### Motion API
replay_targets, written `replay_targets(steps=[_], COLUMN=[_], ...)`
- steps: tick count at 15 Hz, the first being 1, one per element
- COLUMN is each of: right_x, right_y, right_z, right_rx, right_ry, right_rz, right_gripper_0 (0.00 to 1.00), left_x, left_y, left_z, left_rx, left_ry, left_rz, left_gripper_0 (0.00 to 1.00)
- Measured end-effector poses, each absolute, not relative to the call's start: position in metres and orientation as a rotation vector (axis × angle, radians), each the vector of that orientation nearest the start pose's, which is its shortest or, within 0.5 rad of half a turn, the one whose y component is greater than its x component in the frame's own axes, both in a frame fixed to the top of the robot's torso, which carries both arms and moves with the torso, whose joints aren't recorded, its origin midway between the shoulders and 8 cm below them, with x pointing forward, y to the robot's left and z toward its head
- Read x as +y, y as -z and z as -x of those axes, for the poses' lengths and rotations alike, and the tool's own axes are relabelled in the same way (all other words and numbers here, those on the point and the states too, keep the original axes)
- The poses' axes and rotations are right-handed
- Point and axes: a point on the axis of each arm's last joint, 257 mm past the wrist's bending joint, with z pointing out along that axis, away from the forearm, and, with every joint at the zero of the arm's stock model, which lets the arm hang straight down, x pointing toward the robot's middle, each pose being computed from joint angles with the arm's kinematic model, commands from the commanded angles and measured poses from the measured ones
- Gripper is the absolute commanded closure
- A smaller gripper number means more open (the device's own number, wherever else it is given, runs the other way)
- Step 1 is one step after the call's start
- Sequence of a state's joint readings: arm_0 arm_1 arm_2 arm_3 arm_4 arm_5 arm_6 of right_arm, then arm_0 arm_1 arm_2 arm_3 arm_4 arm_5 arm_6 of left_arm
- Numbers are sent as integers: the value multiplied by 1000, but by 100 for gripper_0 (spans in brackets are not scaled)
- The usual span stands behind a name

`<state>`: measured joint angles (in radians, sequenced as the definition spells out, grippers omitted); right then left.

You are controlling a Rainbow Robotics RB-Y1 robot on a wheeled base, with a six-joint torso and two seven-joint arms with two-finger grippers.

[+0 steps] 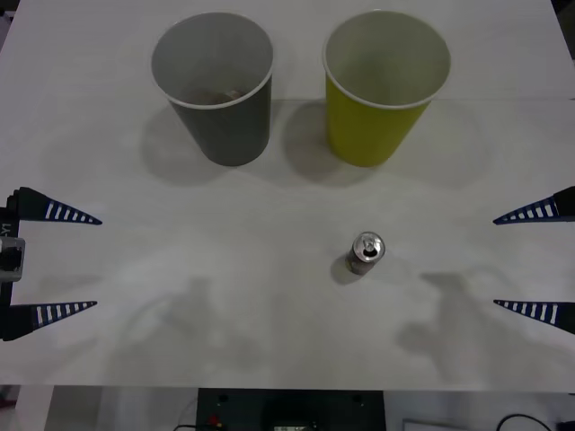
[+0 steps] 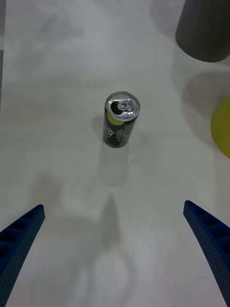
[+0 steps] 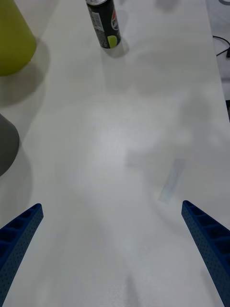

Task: Put the can into the green bin and the plastic bottle into the gray bin

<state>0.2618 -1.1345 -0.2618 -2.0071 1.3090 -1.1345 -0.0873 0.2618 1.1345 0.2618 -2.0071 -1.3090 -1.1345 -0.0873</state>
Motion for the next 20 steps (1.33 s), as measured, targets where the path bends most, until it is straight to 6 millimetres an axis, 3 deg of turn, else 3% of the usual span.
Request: replay_targets(steps=[10,20], right_x=[-298,-291], right_y=[162,193], right_z=[-352,-362], right_rx=[1609,1501], right_ry=[-265,-385], right_rz=[1582,1506], right_gripper_0=[0,0], left_x=[286,286], left_y=[167,167], left_z=[-341,-341], left_rx=[1444,1444], left_ry=[118,118], left_rz=[-1762,-1762], left_gripper_0=[0,0])
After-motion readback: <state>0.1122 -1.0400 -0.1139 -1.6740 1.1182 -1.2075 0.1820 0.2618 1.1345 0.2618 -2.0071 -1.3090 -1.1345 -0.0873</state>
